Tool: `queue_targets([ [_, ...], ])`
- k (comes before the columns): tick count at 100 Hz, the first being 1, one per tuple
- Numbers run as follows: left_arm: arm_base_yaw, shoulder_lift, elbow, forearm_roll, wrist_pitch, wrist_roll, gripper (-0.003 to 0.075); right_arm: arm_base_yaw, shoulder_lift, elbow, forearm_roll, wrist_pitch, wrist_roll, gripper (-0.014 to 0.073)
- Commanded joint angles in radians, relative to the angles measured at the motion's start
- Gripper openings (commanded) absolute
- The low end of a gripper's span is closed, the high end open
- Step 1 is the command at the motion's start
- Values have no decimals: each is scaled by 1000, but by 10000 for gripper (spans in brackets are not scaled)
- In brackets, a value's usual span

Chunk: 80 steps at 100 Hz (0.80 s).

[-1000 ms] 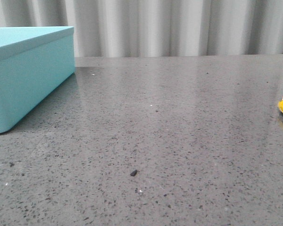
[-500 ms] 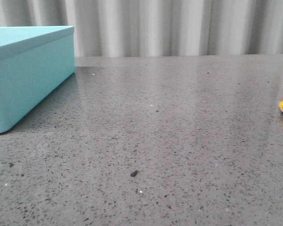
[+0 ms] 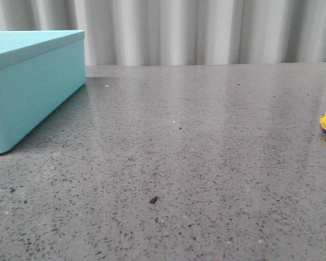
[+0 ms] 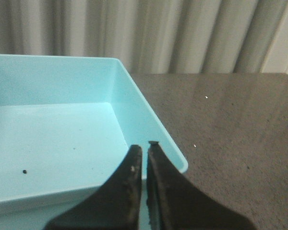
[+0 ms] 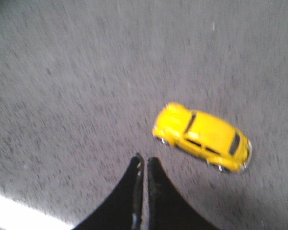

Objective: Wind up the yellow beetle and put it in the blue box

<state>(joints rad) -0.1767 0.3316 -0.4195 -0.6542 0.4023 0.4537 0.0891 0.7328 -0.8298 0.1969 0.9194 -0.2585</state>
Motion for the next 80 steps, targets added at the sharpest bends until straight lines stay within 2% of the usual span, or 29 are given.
queue_targets([
  [1,-50,52,-38,0,-28,2,-21,-1,100,-106,-59,65,64,-41],
  [29,-108,131,-38,51,-22,13,-21,-1,315,-268,-136,153,143,-41],
  [63,-108,133,-34,55,-14,13,-21,-3,476,-271,-146,155,171,-41],
  [80,-108,133,-18,55,-12,13,-21,-65,480,-269,-136,124,171,-41],
])
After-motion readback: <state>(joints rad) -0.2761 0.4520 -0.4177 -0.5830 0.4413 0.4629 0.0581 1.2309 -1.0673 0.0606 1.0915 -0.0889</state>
